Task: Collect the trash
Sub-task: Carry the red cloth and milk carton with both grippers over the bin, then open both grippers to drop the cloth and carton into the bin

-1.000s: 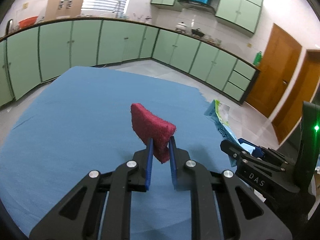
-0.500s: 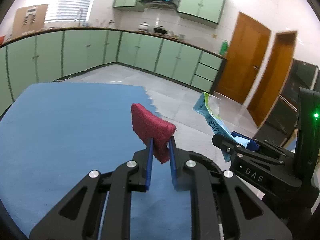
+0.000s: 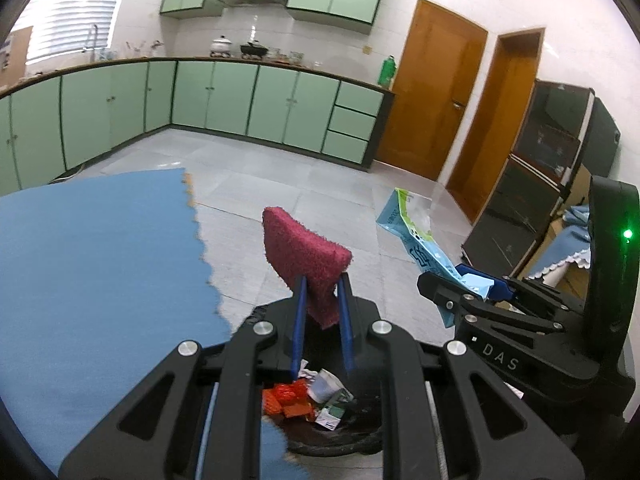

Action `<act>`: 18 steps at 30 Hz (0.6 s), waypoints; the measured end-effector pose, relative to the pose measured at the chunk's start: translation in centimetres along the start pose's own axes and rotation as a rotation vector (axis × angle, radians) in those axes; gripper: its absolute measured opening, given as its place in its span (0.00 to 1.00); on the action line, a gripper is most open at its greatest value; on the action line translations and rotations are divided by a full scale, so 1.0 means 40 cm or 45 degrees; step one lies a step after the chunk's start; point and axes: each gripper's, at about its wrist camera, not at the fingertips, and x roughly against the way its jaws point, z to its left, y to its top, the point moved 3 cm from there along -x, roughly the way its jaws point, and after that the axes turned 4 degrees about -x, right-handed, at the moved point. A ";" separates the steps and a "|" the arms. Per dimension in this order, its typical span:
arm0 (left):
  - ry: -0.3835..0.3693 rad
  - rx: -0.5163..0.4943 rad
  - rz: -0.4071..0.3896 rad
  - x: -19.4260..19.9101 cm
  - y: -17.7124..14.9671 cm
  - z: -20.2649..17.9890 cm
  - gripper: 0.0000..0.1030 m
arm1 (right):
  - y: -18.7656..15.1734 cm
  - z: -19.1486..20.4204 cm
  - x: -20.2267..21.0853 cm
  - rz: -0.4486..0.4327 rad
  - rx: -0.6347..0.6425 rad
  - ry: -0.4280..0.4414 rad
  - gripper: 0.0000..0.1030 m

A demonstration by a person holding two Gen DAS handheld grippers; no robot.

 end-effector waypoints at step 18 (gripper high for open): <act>-0.003 -0.067 0.145 -0.181 -0.021 -0.034 0.16 | -0.042 -0.126 -0.126 0.110 -0.048 -0.016 0.51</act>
